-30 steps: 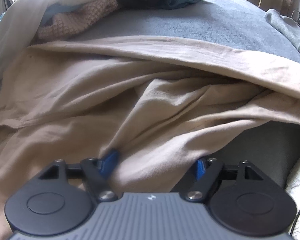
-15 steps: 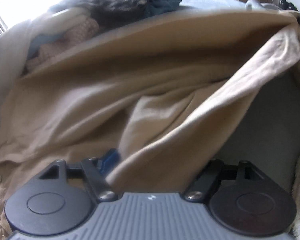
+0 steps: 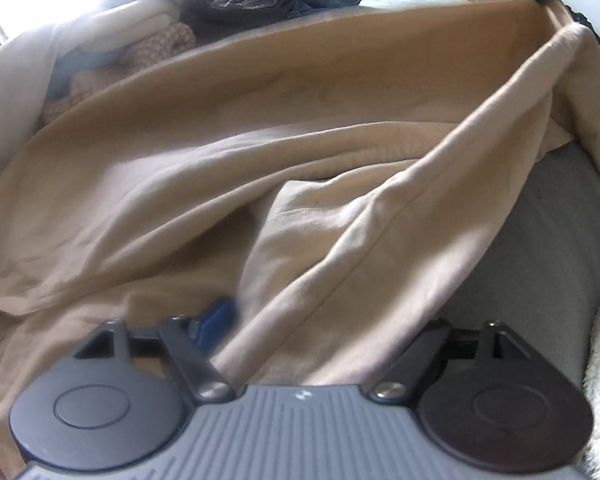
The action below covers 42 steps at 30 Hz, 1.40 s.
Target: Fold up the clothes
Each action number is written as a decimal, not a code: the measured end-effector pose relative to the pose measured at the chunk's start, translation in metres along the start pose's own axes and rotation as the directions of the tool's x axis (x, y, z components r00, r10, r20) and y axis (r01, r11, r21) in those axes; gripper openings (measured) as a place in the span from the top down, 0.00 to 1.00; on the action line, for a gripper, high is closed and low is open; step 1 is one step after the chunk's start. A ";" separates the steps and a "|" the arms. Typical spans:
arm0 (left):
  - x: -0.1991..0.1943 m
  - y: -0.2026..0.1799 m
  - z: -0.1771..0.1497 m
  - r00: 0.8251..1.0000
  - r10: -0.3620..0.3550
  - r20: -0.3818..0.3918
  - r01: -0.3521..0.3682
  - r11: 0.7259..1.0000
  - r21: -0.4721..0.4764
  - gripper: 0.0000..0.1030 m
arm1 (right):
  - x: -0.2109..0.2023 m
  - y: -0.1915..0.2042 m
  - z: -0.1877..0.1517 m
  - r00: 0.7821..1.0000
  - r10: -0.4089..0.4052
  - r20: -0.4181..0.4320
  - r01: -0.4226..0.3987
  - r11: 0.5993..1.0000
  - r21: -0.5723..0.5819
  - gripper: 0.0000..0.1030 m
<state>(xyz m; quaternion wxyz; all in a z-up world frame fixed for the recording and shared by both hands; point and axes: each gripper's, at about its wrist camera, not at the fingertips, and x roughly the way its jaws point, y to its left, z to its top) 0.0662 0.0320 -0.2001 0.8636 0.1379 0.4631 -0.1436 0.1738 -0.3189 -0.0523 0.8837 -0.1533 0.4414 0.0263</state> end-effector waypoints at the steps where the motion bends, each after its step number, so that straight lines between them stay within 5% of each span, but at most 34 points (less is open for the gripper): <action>1: 0.000 0.001 -0.001 1.000 -0.004 0.001 0.004 1.000 -0.001 0.22 | 0.002 -0.003 0.010 1.000 -0.011 0.017 0.011 1.000 -0.016 0.93; 6: 0.001 0.000 -0.004 1.000 -0.016 0.003 0.016 1.000 0.017 0.22 | 0.021 -0.012 0.064 0.993 -0.059 0.102 0.070 0.991 -0.110 0.93; 10: 0.003 -0.001 -0.005 1.000 -0.016 -0.002 0.016 1.000 0.027 0.20 | 0.065 -0.020 0.106 0.992 -0.054 0.115 0.060 0.997 -0.052 0.91; 14: 0.006 -0.001 -0.004 1.000 -0.012 -0.015 0.012 1.000 0.019 0.19 | 0.118 -0.040 0.113 0.997 -0.056 0.052 0.049 0.991 0.127 0.46; 17: 0.010 0.001 -0.004 1.000 -0.012 -0.016 0.012 1.000 0.010 0.17 | 0.128 -0.068 0.090 0.997 -0.048 0.053 0.030 0.952 0.304 0.41; 20: 0.009 -0.003 -0.007 1.000 -0.009 -0.016 0.010 1.000 0.006 0.15 | 0.123 -0.103 0.058 0.995 -0.022 0.094 -0.027 0.870 0.492 0.39; 23: 0.010 -0.005 -0.008 1.000 -0.004 -0.016 0.004 1.000 0.006 0.15 | 0.116 -0.138 0.012 0.989 0.040 0.140 -0.127 0.704 0.699 0.39; 26: 0.012 -0.004 -0.005 1.000 0.005 -0.017 -0.005 1.000 0.012 0.15 | 0.124 -0.151 -0.043 0.963 0.208 0.170 -0.254 0.503 0.826 0.39; 28: 0.012 -0.006 -0.003 1.000 0.015 -0.022 -0.014 1.000 0.019 0.15 | 0.133 -0.143 -0.068 0.940 0.302 0.160 -0.287 0.445 0.848 0.39; 37: 0.007 -0.015 0.003 0.998 0.053 -0.040 -0.050 0.997 0.057 0.26 | 0.123 -0.089 -0.119 0.829 0.555 0.063 -0.375 0.471 0.799 0.38; 40: 0.003 -0.023 0.002 0.997 0.069 -0.031 -0.067 0.995 0.072 0.33 | 0.101 -0.068 -0.122 0.793 0.608 -0.030 -0.431 0.596 0.677 0.39; 42: 0.001 -0.026 0.000 0.996 0.081 -0.024 -0.079 0.994 0.077 0.42 | 0.080 -0.043 -0.129 0.803 0.582 -0.128 -0.443 0.726 0.526 0.44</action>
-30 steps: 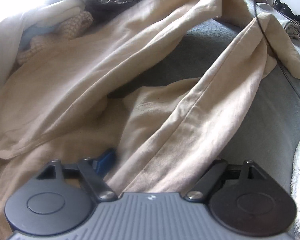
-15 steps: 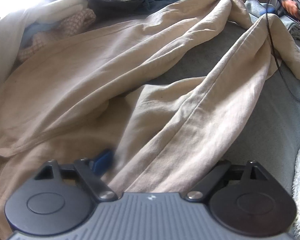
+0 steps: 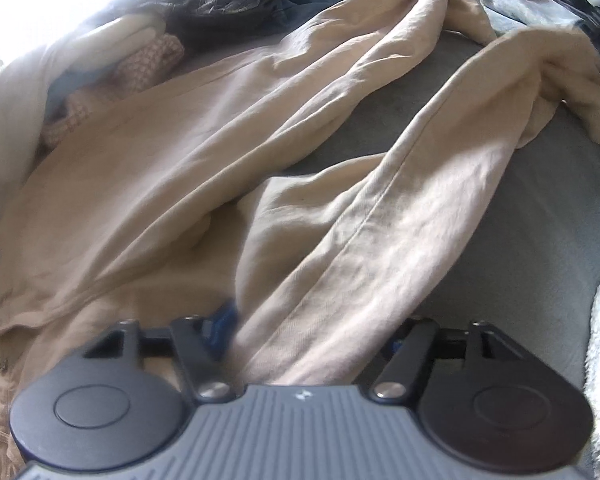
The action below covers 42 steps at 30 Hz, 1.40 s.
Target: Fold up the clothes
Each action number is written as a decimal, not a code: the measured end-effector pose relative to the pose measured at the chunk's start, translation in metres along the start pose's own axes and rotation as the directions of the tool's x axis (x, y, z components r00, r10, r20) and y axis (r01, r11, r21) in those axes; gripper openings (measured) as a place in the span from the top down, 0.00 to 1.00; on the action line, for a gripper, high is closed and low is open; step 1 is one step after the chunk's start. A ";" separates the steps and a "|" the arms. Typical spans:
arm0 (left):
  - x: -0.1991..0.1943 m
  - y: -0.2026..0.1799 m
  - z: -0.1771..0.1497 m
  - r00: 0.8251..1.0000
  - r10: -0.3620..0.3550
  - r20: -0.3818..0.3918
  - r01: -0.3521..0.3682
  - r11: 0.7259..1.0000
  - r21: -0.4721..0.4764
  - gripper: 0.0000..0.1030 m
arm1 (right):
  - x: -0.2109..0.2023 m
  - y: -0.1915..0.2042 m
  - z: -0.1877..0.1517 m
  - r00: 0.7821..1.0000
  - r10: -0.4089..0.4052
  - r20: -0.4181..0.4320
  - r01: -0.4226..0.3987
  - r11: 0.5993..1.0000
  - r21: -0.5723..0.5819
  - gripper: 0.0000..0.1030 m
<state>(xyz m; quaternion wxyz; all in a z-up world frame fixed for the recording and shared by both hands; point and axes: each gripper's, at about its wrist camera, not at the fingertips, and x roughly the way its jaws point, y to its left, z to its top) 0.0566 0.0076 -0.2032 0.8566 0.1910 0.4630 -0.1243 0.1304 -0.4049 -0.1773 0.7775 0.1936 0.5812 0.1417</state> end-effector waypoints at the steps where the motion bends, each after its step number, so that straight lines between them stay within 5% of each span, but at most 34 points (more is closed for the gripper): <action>1: -0.002 -0.001 -0.001 1.000 0.008 0.003 -0.008 1.000 0.002 0.44 | 0.002 0.010 -0.013 0.999 -0.042 -0.028 0.040 0.997 -0.069 0.46; 3: -0.006 -0.004 -0.002 1.000 0.022 0.005 -0.023 1.000 0.007 0.51 | 0.006 0.030 -0.039 0.990 -0.127 -0.069 0.111 0.973 -0.203 0.65; 8: -0.018 -0.005 -0.005 0.999 0.043 0.003 -0.043 0.998 0.036 0.68 | 0.001 0.053 -0.079 0.976 -0.216 -0.037 0.194 0.930 -0.312 0.86; 14: -0.044 -0.002 -0.009 0.999 0.023 0.039 -0.026 0.997 0.071 0.81 | -0.051 0.073 -0.090 0.943 -0.321 0.087 0.325 0.836 -0.442 0.90; 19: -0.065 -0.007 -0.021 0.997 -0.060 0.038 0.056 0.993 0.104 0.75 | -0.096 0.076 -0.092 0.911 -0.384 0.151 0.405 0.767 -0.497 0.90; 23: -0.070 -0.010 -0.033 0.997 -0.078 -0.011 0.079 0.991 0.109 0.50 | -0.084 0.059 -0.105 0.882 -0.467 0.069 0.435 0.747 -0.504 0.77; 26: -0.081 -0.002 -0.040 0.995 -0.095 -0.010 0.095 0.993 0.072 0.36 | -0.079 0.043 -0.107 0.881 -0.472 0.044 0.446 0.793 -0.415 0.68; 29: -0.097 0.016 -0.046 0.990 -0.141 0.016 0.141 0.990 0.011 0.28 | -0.099 0.021 -0.097 0.922 -0.378 0.080 0.387 0.900 -0.203 0.47; 32: -0.112 0.032 -0.043 0.985 -0.154 0.071 0.157 0.987 -0.042 0.24 | -0.126 0.001 -0.085 0.946 -0.274 0.176 0.274 0.961 0.020 0.43; 37: -0.109 0.048 -0.021 0.981 -0.127 0.148 0.145 0.982 -0.122 0.23 | -0.151 -0.017 -0.066 0.923 -0.196 0.333 0.132 0.970 0.205 0.42; 42: -0.074 0.043 0.015 0.982 -0.081 0.169 0.104 0.986 -0.134 0.24 | -0.102 -0.014 -0.023 0.930 -0.136 0.341 0.061 0.973 0.223 0.42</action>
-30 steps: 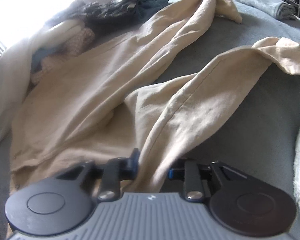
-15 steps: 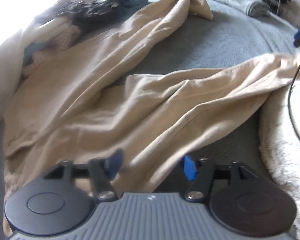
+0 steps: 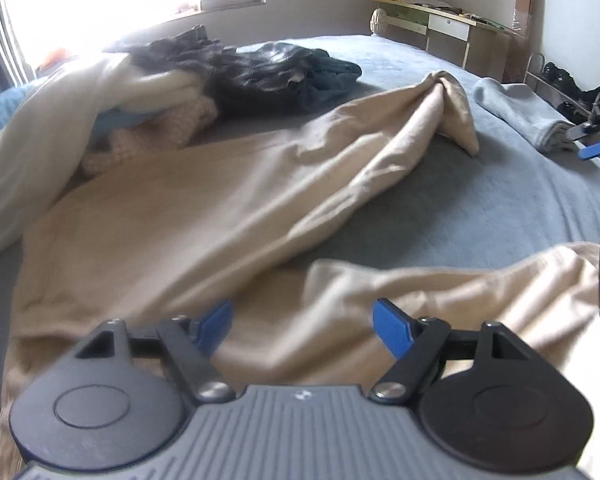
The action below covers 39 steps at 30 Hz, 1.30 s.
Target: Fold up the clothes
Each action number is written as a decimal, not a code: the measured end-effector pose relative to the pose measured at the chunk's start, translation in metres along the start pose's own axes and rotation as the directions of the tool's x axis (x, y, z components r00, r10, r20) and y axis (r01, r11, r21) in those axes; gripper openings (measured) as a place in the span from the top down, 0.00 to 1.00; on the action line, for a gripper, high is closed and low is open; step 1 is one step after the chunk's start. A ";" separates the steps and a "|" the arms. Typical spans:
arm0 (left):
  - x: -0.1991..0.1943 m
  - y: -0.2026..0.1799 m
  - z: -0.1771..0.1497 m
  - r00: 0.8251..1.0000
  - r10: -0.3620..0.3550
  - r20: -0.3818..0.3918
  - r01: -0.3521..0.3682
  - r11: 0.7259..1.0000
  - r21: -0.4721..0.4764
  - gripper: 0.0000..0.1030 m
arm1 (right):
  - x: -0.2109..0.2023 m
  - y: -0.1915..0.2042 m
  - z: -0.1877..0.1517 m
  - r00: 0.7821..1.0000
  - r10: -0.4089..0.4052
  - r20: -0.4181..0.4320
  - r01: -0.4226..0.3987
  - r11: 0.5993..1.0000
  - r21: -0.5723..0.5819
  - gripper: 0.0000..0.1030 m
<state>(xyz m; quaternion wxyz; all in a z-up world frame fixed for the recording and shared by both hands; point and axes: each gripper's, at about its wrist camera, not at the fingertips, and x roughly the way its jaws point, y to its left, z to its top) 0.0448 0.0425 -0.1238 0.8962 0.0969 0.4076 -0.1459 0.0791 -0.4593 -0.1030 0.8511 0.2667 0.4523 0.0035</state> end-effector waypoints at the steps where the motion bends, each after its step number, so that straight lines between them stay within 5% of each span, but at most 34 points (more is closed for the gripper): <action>1: 0.010 -0.003 0.006 1.000 0.011 0.002 -0.011 1.000 0.012 0.24 | 0.016 0.002 0.005 1.000 0.012 -0.006 -0.012 1.000 0.014 0.42; 6: 0.063 -0.019 0.032 0.998 0.060 0.008 -0.060 0.995 0.082 0.27 | 0.097 0.019 0.022 0.999 0.006 -0.032 -0.006 1.000 -0.009 0.42; 8: 0.082 -0.024 0.040 0.997 0.072 0.005 -0.072 0.992 0.099 0.35 | 0.130 0.025 0.030 0.999 -0.010 -0.035 0.009 1.000 -0.024 0.42; 13: 0.117 -0.028 0.055 0.998 0.063 -0.019 -0.062 0.995 0.083 0.38 | 0.177 0.036 0.043 0.999 -0.018 0.034 0.020 0.997 -0.070 0.45; 14: 0.121 -0.028 0.057 0.998 0.059 -0.022 -0.057 0.995 0.083 0.38 | 0.178 0.040 0.045 0.999 -0.015 0.041 0.019 0.995 -0.096 0.61; 15: 0.125 -0.028 0.057 0.998 0.054 -0.026 -0.052 0.995 0.085 0.38 | 0.179 0.043 0.048 0.999 -0.009 0.044 0.014 0.993 -0.115 0.91; 18: 0.133 -0.029 0.056 0.998 0.047 -0.038 -0.042 0.993 0.110 0.38 | 0.166 0.042 0.063 0.999 0.018 0.049 -0.013 0.994 -0.107 0.93; 25: 0.128 -0.026 0.048 0.999 0.014 -0.051 -0.007 0.991 0.134 0.32 | 0.067 0.018 0.124 0.983 0.077 0.165 -0.074 0.997 -0.025 0.93; 33: 0.122 -0.030 0.041 0.997 0.004 -0.078 0.009 0.987 0.161 0.30 | 0.063 -0.027 0.132 0.994 -0.109 -0.017 0.109 0.994 0.001 0.93; 39: 0.122 -0.025 0.042 0.995 -0.005 -0.102 0.016 0.994 0.110 0.30 | 0.101 -0.029 0.106 0.930 -0.345 -0.126 0.326 0.933 -0.154 0.80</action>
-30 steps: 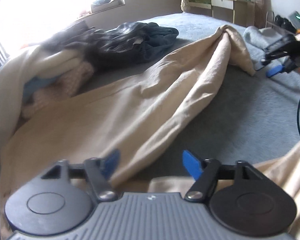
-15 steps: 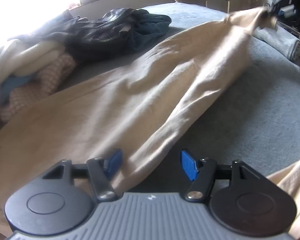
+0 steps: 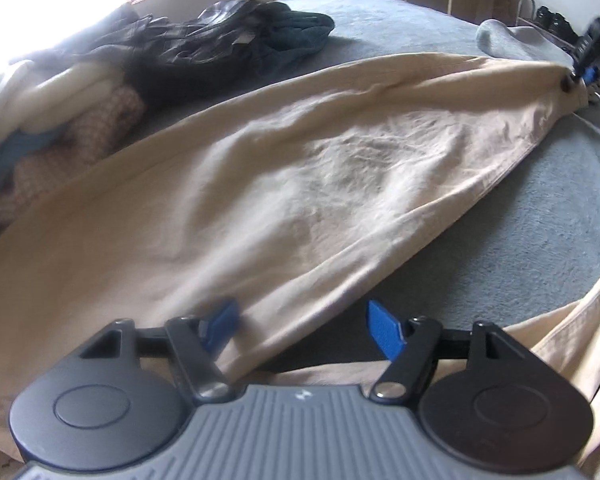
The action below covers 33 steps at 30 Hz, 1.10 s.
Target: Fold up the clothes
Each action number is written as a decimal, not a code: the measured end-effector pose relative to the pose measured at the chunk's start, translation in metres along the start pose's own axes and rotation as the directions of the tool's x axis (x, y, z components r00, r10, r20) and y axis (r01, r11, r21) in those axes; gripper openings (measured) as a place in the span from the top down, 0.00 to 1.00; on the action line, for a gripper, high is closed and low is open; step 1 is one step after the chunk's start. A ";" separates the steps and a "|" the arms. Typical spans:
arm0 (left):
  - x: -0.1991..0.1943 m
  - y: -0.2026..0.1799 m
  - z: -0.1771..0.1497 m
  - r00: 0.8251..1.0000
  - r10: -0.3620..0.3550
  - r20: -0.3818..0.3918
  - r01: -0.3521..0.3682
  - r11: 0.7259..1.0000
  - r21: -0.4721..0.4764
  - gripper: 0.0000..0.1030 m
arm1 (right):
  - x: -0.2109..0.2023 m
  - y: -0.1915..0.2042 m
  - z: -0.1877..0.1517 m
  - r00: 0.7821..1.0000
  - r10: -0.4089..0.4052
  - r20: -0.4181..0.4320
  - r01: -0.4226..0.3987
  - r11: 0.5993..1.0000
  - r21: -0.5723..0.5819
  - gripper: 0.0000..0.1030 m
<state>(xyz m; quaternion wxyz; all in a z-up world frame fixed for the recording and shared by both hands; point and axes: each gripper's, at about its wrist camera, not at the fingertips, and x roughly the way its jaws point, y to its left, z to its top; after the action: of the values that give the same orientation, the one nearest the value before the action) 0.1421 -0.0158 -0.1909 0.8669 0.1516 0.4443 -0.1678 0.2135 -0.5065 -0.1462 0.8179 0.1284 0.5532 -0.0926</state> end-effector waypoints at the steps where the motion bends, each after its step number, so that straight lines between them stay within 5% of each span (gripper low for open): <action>1: -0.001 0.001 0.000 1.000 0.001 0.003 -0.001 1.000 -0.001 0.30 | -0.001 -0.004 -0.003 1.000 0.004 0.004 -0.004 1.000 0.021 0.80; 6: 0.002 0.006 0.005 1.000 0.005 0.012 -0.005 1.000 -0.014 0.30 | -0.036 -0.020 -0.007 0.988 0.061 0.140 -0.071 0.995 0.065 0.73; 10: 0.011 0.007 0.007 1.000 0.006 -0.003 -0.006 0.999 -0.042 0.30 | -0.063 -0.029 -0.002 0.933 0.171 0.317 -0.206 0.975 0.082 0.67; 13: 0.018 0.004 0.006 1.000 0.016 -0.015 -0.017 0.999 -0.043 0.29 | -0.062 -0.027 0.010 0.902 0.227 0.367 -0.281 0.954 0.101 0.56; 19: 0.026 0.000 0.003 0.999 0.028 -0.035 -0.030 0.999 -0.029 0.28 | 0.008 0.041 0.042 0.961 0.225 0.164 -0.219 0.974 -0.053 0.52; 27: 0.028 0.001 0.002 0.999 0.018 -0.042 -0.020 0.999 -0.035 0.28 | 0.067 0.125 0.070 0.961 0.278 0.010 -0.264 0.924 -0.277 0.25; 29: 0.027 0.001 0.002 0.999 0.015 -0.041 -0.016 0.999 -0.036 0.28 | 0.072 0.137 0.068 0.958 0.286 -0.035 -0.282 0.902 -0.327 0.30; 31: 0.027 0.002 0.001 0.999 0.012 -0.037 -0.014 0.999 -0.038 0.28 | 0.063 0.144 0.058 0.945 0.323 -0.053 -0.319 0.873 -0.370 0.52; 33: 0.027 0.002 0.001 0.999 0.011 -0.033 -0.013 0.999 -0.044 0.28 | 0.042 0.154 0.037 0.931 0.363 -0.025 -0.338 0.836 -0.433 0.56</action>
<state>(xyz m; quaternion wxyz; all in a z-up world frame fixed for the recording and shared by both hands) 0.1581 -0.0182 -0.2122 0.8635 0.1378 0.4613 -0.1502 0.3071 -0.3723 -0.1550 0.8445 0.0413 0.5030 0.1793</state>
